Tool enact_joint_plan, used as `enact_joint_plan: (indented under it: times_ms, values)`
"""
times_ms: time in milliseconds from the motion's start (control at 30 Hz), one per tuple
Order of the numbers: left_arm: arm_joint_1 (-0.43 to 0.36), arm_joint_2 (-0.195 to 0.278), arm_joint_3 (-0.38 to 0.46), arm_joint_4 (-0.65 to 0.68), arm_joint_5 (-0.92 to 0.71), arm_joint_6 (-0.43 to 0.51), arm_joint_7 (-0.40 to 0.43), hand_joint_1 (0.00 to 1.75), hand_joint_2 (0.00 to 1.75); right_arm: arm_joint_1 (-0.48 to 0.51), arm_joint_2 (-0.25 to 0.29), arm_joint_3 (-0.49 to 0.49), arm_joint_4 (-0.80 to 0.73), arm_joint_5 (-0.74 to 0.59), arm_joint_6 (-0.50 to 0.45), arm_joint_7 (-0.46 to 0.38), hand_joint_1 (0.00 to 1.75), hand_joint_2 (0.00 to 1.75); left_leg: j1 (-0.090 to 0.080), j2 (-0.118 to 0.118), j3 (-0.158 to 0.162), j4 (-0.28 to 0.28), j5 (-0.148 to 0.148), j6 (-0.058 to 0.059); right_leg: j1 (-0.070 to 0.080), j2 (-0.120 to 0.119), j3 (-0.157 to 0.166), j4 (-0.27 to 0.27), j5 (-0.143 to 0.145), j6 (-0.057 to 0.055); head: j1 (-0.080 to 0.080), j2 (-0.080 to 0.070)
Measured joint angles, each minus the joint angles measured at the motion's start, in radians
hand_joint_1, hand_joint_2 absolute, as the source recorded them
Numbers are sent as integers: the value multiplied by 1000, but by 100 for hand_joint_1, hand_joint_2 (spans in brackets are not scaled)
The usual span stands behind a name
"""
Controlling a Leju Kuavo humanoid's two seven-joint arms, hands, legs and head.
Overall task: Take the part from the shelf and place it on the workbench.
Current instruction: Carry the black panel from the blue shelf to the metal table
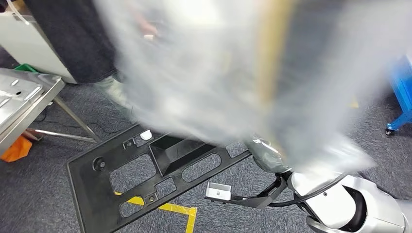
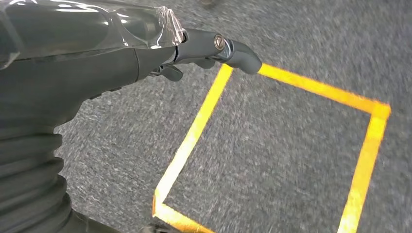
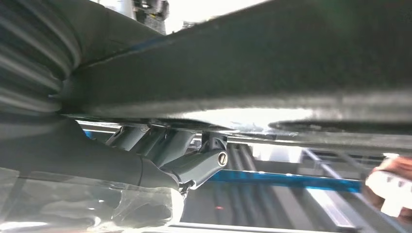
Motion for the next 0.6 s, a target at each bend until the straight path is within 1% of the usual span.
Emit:
enact_joint_plan:
  times_ms: [33, 67, 100, 133, 167, 200, 233, 267, 300, 333, 367, 400, 433, 467, 500, 533, 567, 600]
  values:
    - [-1, 0, 0, 0, 0, -1, 0, 0, 175, -2, 1, 6, 0, -1, 2, -2, 175, 175, 2, 12, -37, 77, -31, -3, 3, -11, 0, 0, -1, -3, 0, 0]
    - [-1, -1, 0, 0, 0, -1, 0, 0, 175, -3, 1, 12, 0, -2, 5, -5, 175, 175, 4, 17, -69, 140, -53, -4, 5, -22, 0, 0, -2, -4, 0, 0]
    - [1, -2, 0, 0, 0, -2, 0, 0, 175, -4, 1, 18, 0, -4, 8, -8, 175, 175, 5, 18, -86, 169, -57, -4, 7, -32, 1, 0, -3, -5, 0, 0]
    - [2, -2, 0, 0, 0, -3, 0, 0, 175, -4, 2, 24, 0, -6, 9, -10, 175, 175, 5, 19, -84, 164, -46, -2, 9, -42, 2, 0, -4, -6, 0, 0]
    - [2, -3, 0, 0, 0, -4, -1, 0, 175, -6, 2, 31, 0, -7, 10, -10, 175, 175, 2, 23, -56, 106, -16, 3, 10, -51, 4, -1, -5, -5, 0, 0]
    - [2, -3, 0, 0, 0, -4, -1, 0, 175, -9, 3, 36, 0, -9, 11, -10, 175, 175, -2, 36, -14, 25, 20, 9, 11, -60, 6, -1, -6, -5, 0, 0]
    - [1, -3, 0, 0, 0, -5, -2, 0, 175, -11, 3, 41, 0, -10, 11, -10, 175, 175, -10, 55, 24, -52, 45, 15, 13, -68, 8, -2, -8, -3, 0, 0]
    - [0, -3, 0, 0, 0, -6, -2, 0, 175, -14, 3, 46, 0, -10, 11, -10, 175, 175, -18, 70, 56, -116, 65, 21, 14, -76, 10, -3, -10, 0, 0, 0]
    - [-2, -3, 1, 0, 0, -6, -2, 0, 175, -15, 3, 50, 0, -10, 11, -10, 175, 175, -25, 80, 68, -143, 69, 26, 15, -84, 11, -4, -11, 3, 0, 0]
    - [-2, -2, 1, 0, 0, -6, -2, 0, 175, -16, 3, 54, 0, -11, 10, -10, 175, 175, -29, 78, 69, -149, 66, 28, 15, -91, 13, -5, -13, 7, 0, 0]
    - [-1, -2, 1, 0, 0, -6, -2, 0, 175, -16, 4, 57, 0, -12, 9, -9, 175, 175, -29, 68, 71, -152, 68, 32, 15, -98, 15, -7, -15, 12, 1, 0]
    - [0, -2, 1, 0, 0, -6, -2, 0, 175, -15, 3, 59, 0, -15, 6, -7, 175, 175, -27, 59, 77, -157, 70, 35, 13, -96, 18, -4, -20, 17, 1, 0]
    - [1, -2, 1, 0, 0, -6, -3, 0, 175, -14, 3, 61, 0, -18, 2, -4, 175, 175, -24, 50, 84, -163, 73, 40, 12, -81, 14, 12, -32, 20, 2, 0]
    - [0, -2, 1, 0, 0, -7, -3, 0, 175, -13, 2, 61, 0, -23, -2, 0, 175, 175, -20, 41, 92, -169, 75, 45, 12, -60, -2, 51, -54, 21, 3, 0]
    - [-1, -2, 2, 0, 0, -7, -3, 0, 175, -11, 1, 61, 0, -27, -6, 3, 175, 175, -17, 32, 96, -171, 77, 49, 11, -36, -31, 112, -84, 21, 5, 0]
    - [-2, -2, 2, 0, 0, -7, -3, 0, 175, -9, 0, 61, 0, -31, -11, 6, 175, 175, -16, 22, 98, -171, 76, 53, 11, -19, -71, 187, -114, 22, 7, 0]
    - [-3, -2, 2, 0, 0, -7, -3, 0, 175, -7, -1, 62, 0, -35, -13, 7, 175, 175, -16, 11, 99, -170, 76, 54, 11, -12, -108, 254, -136, 23, 9, 0]
    - [-2, -2, 2, 0, 0, -7, -3, 0, 175, -4, -2, 62, 0, -39, -14, 7, 175, 175, -16, 0, 100, -170, 75, 54, 11, -10, -134, 294, -140, 25, 10, 0]
